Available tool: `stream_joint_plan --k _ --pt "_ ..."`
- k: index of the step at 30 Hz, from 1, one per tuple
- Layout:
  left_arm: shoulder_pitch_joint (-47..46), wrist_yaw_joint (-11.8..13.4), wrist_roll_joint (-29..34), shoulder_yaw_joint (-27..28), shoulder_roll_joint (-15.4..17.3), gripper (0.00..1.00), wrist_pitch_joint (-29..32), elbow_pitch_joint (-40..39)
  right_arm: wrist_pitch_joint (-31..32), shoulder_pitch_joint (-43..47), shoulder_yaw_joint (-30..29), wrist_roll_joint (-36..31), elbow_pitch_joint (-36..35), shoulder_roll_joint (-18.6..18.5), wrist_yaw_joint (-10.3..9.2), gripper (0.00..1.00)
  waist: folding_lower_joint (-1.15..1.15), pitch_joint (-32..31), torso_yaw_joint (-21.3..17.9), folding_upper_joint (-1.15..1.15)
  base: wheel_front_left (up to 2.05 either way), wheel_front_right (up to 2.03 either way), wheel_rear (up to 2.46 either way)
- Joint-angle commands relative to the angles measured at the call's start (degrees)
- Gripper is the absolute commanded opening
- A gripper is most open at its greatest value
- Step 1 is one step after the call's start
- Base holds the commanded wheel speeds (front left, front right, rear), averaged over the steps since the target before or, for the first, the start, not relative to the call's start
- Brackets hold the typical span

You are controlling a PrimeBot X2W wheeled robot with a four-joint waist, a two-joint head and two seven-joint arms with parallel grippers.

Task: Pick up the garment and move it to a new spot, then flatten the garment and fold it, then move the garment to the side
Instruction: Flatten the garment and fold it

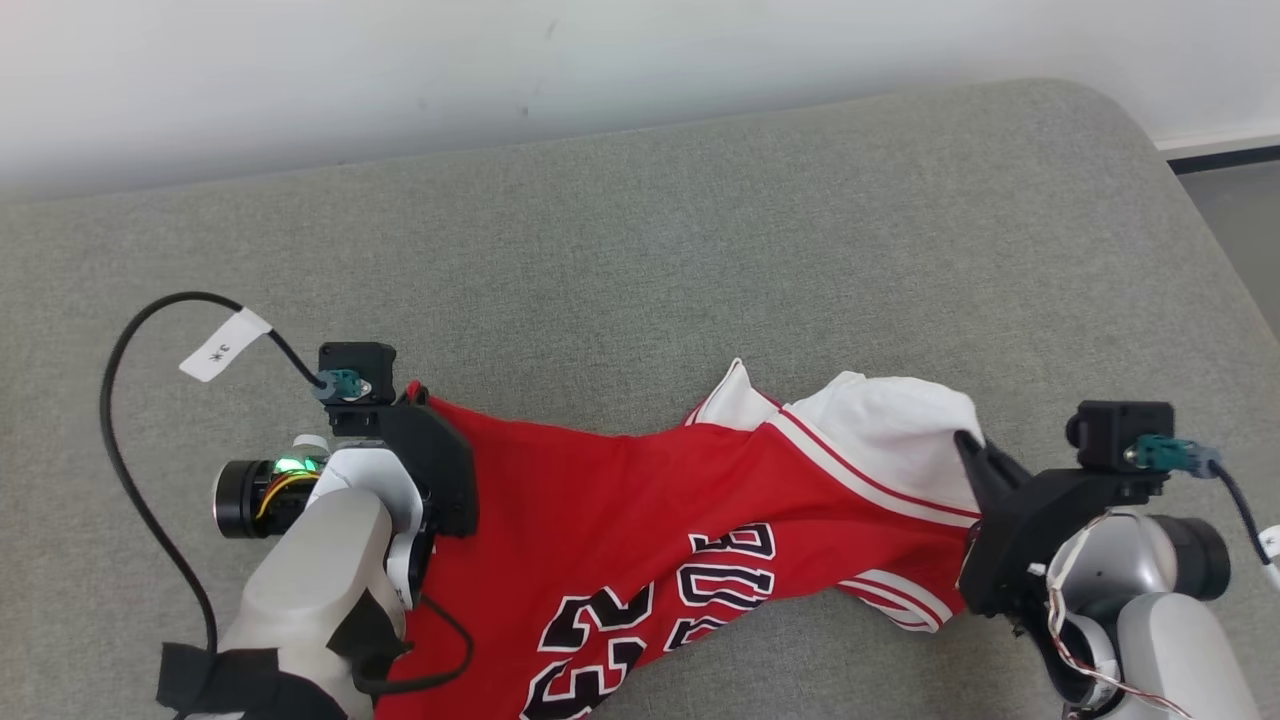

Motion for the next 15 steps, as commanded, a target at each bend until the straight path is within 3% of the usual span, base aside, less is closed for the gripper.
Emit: stream_joint_plan --k 1,7,11,12,13,14,15 --pt "-0.3 0.4 -0.5 0.3 0.3 0.0 -1.4 -0.5 -0.3 0.5 -0.5 -1.2 -1.2 0.0 -0.13 0.0 0.0 -0.2 0.1 0.0 0.0 0.0 0.0" --pt "-0.6 0.3 -1.8 1.6 0.4 0.0 -6.8 -2.4 -0.8 0.7 -1.7 -2.5 -4.6 0.0 -0.13 0.0 0.0 -0.4 0.6 0.0 0.0 0.0 0.0" --pt "1.8 0.1 -1.8 1.3 0.1 0.0 -7.8 -1.9 2.4 3.2 0.4 -3.5 -3.6 -1.0 -0.13 0.0 0.0 -0.6 1.2 0.0 0.0 0.0 0.0" --pt "2.4 0.0 -1.9 1.2 0.1 0.0 -7.7 -1.6 3.7 4.2 2.3 -2.6 -3.3 -1.7 -0.13 0.34 0.0 -0.6 1.4 0.0 0.0 0.0 0.0" --pt "2.9 -0.1 -2.0 1.2 0.1 0.0 -7.4 -1.3 5.2 5.3 4.1 -1.1 -3.0 -2.0 -0.13 0.89 0.0 -0.6 1.6 0.0 0.0 0.0 0.0" --pt "3.4 -0.2 -2.3 1.2 0.1 0.0 -7.3 -1.0 6.4 6.2 5.5 0.9 -3.1 -2.3 -0.13 1.0 0.0 -0.7 1.7 0.0 0.0 0.0 0.0" --pt "3.8 -0.3 -2.3 1.1 0.1 0.0 -7.2 -0.7 7.5 7.0 6.6 3.4 -3.6 -2.4 -0.13 1.0 0.0 -0.7 1.8 0.0 0.0 0.0 0.0"
